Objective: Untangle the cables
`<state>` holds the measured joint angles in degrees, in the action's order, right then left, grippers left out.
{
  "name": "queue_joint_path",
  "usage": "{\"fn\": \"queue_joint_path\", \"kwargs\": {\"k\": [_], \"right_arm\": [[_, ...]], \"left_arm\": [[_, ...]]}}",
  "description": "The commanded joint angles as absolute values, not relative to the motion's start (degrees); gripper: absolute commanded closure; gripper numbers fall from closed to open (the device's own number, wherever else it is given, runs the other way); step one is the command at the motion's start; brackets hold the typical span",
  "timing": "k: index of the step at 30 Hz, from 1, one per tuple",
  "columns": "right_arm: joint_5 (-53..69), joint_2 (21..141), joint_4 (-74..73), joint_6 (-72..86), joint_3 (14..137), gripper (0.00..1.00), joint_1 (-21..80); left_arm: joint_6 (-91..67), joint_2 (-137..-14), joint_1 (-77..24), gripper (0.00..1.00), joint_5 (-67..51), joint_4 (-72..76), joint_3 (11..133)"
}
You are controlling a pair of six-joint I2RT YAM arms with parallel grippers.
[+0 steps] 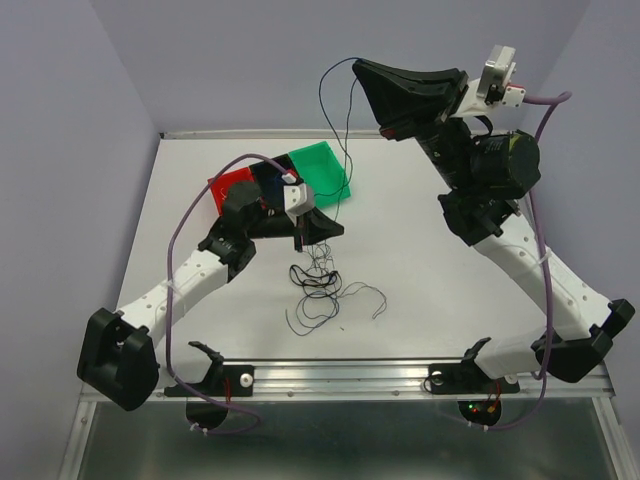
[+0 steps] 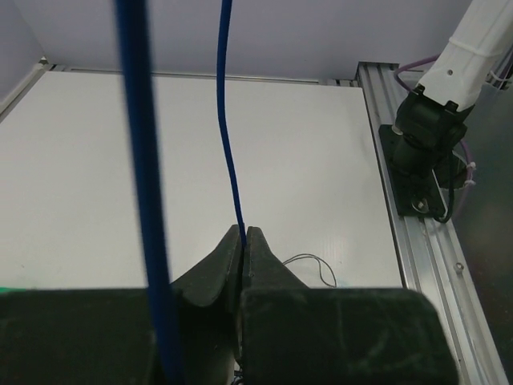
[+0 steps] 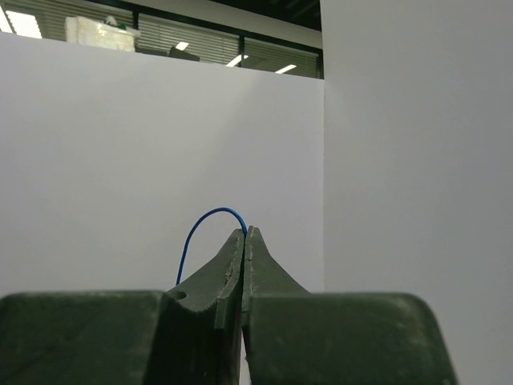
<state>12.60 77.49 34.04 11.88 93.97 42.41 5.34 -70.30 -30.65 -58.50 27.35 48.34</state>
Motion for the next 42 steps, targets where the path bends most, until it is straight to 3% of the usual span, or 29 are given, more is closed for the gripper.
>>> {"fn": "queue_joint_path", "kwargs": {"k": [1, 10, 13, 16, 17, 18, 20, 26, 33, 42], "right_arm": [[9.23, 78.39, 36.91, 10.46, 98.34, 1.00, 42.28], [3.00, 79.81, 39.98, 7.91, 100.47, 0.98, 42.28], [0.26, 75.07, 41.40, 5.64, 92.49, 0.90, 42.28], [-4.64, 68.15, 42.27, 4.49, 81.88, 0.87, 42.28], [-5.62, 66.38, 42.28, 4.66, 79.22, 0.80, 42.28], [-6.67, 62.79, 42.10, 4.66, 72.92, 0.62, 42.28], [-6.94, 58.84, 40.96, 4.83, 66.66, 0.44, 42.28], [-6.59, 45.29, 40.61, 8.69, 41.60, 0.22, 42.28], [1.21, 48.67, 42.71, 10.45, 27.88, 0.05, 42.28], [3.43, 54.32, 53.61, 12.83, 16.79, 0.02, 42.28]], "left_arm": [[6.59, -66.80, -30.67, 1.00, -52.92, 22.89, 53.16], [15.45, -71.97, -30.41, 1.00, -42.63, -4.34, 85.92], [16.34, -75.31, -30.41, 1.00, -39.56, -11.92, 101.89], [16.35, -77.69, -30.32, 1.00, -37.53, -15.55, 108.79], [16.43, -78.13, -30.41, 1.00, -37.44, -16.86, 111.59], [16.09, -78.22, -30.41, 1.00, -37.62, -17.05, 112.40], [15.21, -78.14, -30.32, 1.00, -38.14, -17.05, 113.64], [13.19, -77.08, -30.32, 1.00, -39.82, -16.61, 114.17], [10.55, -75.50, -30.41, 1.00, -40.87, -15.38, 113.03], [10.72, -74.79, -30.50, 1.00, -39.29, -11.78, 105.22]]}}
